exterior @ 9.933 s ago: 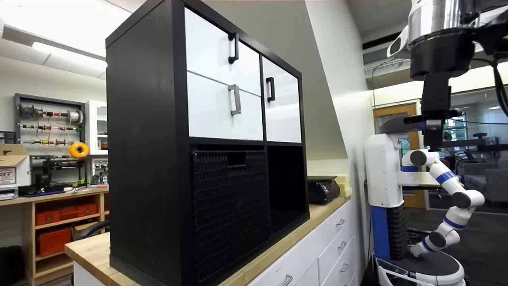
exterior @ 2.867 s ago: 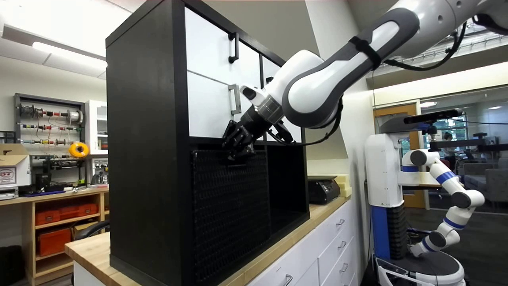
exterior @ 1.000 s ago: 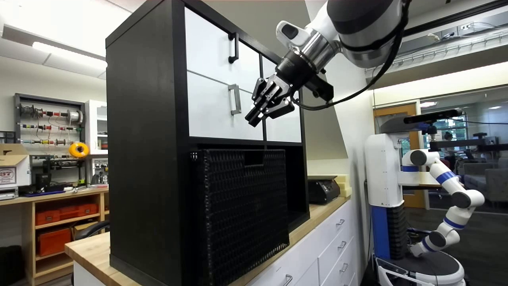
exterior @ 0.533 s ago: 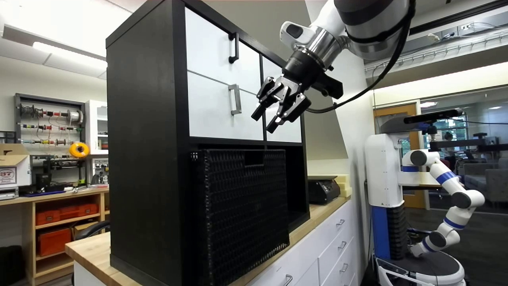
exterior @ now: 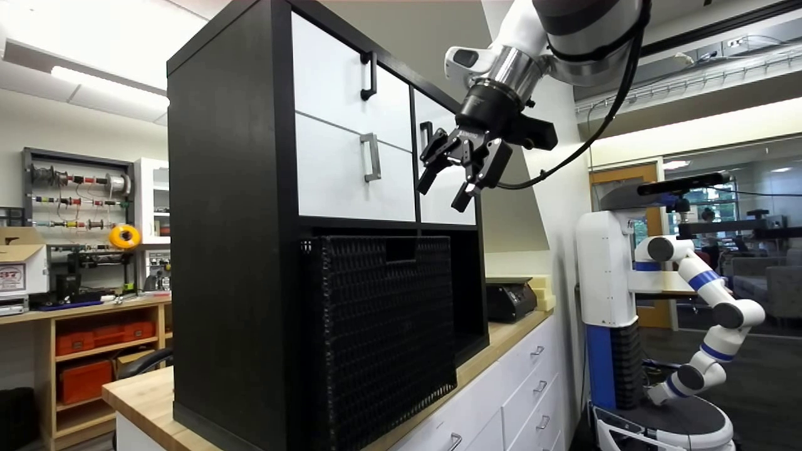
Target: Open the bottom drawer on the left
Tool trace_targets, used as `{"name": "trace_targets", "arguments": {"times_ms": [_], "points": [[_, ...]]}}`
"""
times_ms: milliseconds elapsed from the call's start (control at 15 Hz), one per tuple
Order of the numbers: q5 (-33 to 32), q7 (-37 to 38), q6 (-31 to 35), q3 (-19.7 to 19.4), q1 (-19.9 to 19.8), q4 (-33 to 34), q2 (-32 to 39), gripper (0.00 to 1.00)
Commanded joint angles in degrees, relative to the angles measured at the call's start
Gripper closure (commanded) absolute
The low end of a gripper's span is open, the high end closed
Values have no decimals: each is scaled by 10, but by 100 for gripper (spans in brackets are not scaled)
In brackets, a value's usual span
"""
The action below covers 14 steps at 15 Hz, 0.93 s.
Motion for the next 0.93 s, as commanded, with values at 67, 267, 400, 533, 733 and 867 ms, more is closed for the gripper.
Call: {"name": "trace_targets", "arguments": {"times_ms": [67,267,400,533,733,867], "points": [[-51,126,-87,-25,10,25,-6,0],[-110,241,-126,-26,1,43,5,0],[-137,307,-137,-31,-1,50,15,0],[-163,374,-144,-34,-3,53,23,0],[-164,385,-129,-46,13,36,19,0],[-173,417,-129,-46,11,37,26,0]]}}
